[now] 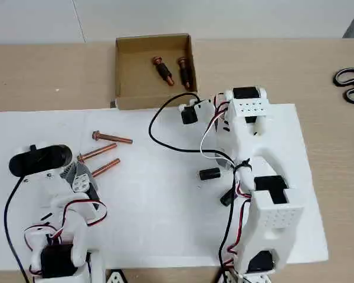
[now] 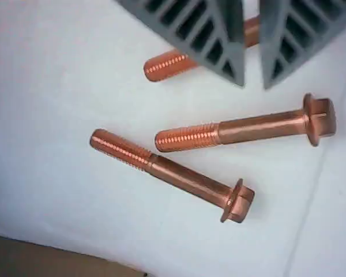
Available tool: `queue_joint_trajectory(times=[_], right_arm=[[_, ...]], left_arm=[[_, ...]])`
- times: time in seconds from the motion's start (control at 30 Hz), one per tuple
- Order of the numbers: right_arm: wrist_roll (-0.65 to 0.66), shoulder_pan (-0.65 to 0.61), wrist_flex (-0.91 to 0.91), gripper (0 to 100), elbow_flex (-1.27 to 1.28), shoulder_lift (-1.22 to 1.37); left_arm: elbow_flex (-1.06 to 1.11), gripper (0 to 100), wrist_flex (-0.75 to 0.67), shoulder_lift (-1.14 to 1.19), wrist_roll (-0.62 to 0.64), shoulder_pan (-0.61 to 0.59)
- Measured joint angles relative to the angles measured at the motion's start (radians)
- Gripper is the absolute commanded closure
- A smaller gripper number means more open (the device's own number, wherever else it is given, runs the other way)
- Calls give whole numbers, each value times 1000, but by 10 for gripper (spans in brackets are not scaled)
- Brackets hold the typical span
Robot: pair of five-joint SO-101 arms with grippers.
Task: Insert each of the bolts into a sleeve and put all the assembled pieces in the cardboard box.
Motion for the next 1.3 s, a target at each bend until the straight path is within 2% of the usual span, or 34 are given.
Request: queue_joint_trajectory(times=[0.4,0.77,0.83,0.93,1.3], right_arm=[[6,21,-21,845,-6,49],[63,25,-21,846,-15,89],[63,26,-23,883,-15,89],[63,34,-32,996,-17,89],[51,40,-43,988,-31,89]], left_arm=[[0,994,0,0,0,0],[0,994,0,0,0,0],[0,994,0,0,0,0],[0,994,0,0,0,0],[0,994,0,0,0,0]])
